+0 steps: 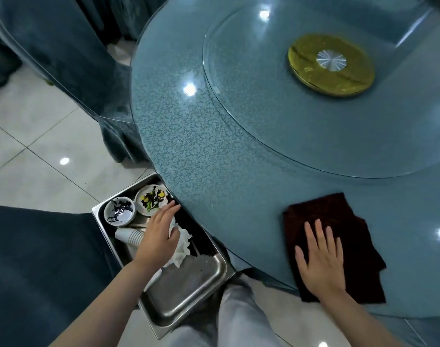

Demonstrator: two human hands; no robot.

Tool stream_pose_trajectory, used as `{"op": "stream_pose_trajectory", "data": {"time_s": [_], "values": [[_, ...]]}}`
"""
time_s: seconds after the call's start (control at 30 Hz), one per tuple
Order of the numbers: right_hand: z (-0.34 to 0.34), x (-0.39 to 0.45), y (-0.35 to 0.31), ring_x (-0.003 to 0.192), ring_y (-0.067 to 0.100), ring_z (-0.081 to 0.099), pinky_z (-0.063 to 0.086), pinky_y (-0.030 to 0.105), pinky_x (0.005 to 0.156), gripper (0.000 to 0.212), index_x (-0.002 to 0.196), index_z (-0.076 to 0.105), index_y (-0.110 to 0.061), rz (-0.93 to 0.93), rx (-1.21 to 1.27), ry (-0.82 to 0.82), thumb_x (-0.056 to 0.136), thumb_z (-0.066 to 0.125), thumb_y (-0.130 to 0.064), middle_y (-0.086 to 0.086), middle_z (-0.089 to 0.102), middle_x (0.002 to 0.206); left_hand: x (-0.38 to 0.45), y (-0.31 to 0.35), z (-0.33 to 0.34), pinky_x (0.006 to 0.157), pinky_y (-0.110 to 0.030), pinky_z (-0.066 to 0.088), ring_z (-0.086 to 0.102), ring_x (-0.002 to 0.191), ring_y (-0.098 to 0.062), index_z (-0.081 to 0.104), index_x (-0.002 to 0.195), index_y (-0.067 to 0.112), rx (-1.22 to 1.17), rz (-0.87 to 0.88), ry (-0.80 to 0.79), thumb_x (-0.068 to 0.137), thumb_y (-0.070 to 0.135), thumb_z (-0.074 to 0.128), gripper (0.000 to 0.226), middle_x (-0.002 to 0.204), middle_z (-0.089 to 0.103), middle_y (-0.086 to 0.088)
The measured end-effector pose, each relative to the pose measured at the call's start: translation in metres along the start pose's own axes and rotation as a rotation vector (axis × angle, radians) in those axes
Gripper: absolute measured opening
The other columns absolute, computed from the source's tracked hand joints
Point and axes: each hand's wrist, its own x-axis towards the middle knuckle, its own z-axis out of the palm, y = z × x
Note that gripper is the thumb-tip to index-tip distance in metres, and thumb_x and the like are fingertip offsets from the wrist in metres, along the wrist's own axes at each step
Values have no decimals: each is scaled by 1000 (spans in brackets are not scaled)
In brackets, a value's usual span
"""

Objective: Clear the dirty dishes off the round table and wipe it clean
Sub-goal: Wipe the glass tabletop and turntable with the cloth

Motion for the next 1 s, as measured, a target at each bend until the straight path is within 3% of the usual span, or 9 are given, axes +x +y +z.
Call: {"op": "stream_pose_trajectory", "data": {"time_s": [0.17, 0.3, 0.37, 0.5, 0.57, 0.73, 0.87, 1.0], "values": [[-19, 95, -66, 149, 31, 15, 8, 49, 121, 71, 155, 21, -23, 29, 48, 42, 92, 20, -57, 6, 17, 162, 15, 1, -1, 121, -37, 17, 19, 147, -14, 37, 148, 21, 62, 27, -43, 94, 12, 53, 57, 156, 26, 9], [-36, 182, -121, 149, 33, 11, 8, 52, 120, 68, 155, 20, -21, 4, 71, 50, 96, 25, -54, 8, 14, 163, 18, -4, -3, 117, -38, 27, 20, 146, -9, 33, 150, 23, 94, 32, -113, 89, 31, 45, 63, 160, 17, 12], [-38, 203, -139, 149, 34, 9, 7, 52, 120, 67, 154, 20, -20, -10, 63, 36, 97, 24, -53, 9, 10, 163, 17, -6, -4, 116, -38, 29, 22, 145, -9, 30, 151, 23, 121, 55, -141, 92, 25, 49, 63, 161, 12, 14], [-32, 174, -120, 148, 33, 17, 12, 51, 120, 70, 154, 24, -21, -109, 56, 68, 94, 19, -57, 8, 19, 162, 22, -6, -9, 116, -39, 30, 25, 143, -12, 37, 148, 20, 134, 57, -99, 86, 27, 45, 63, 157, 26, 9], [-25, 140, -95, 147, 32, 20, 15, 51, 120, 69, 154, 26, -22, -143, 54, 76, 94, 22, -57, 7, 21, 161, 29, -2, -10, 119, -36, 23, 26, 143, -16, 38, 147, 19, 149, 47, -48, 85, 26, 45, 63, 155, 30, 6], [-11, 71, -54, 146, 32, 23, 16, 50, 119, 69, 152, 33, -20, -58, 42, 70, 93, 27, -55, 6, 25, 160, 52, 1, -12, 121, -32, 13, 14, 148, -14, 29, 151, 15, 148, -5, -19, 92, 15, 57, 66, 160, 17, 5], [-16, 94, -67, 147, 32, 19, 15, 52, 119, 71, 153, 30, -19, -40, 10, 36, 93, 20, -57, 7, 21, 160, 50, -1, -8, 120, -35, 20, 12, 147, -6, 23, 153, 20, 124, -35, -28, 94, 19, 54, 67, 160, 5, 15], [-30, 160, -128, 147, 33, 20, 16, 53, 119, 71, 153, 27, -19, -166, 1, 48, 93, 21, -57, 8, 21, 161, 51, -1, -12, 117, -36, 29, 25, 143, -4, 33, 150, 22, 37, -53, 5, 96, 18, 50, 58, 158, 14, 19]]}}
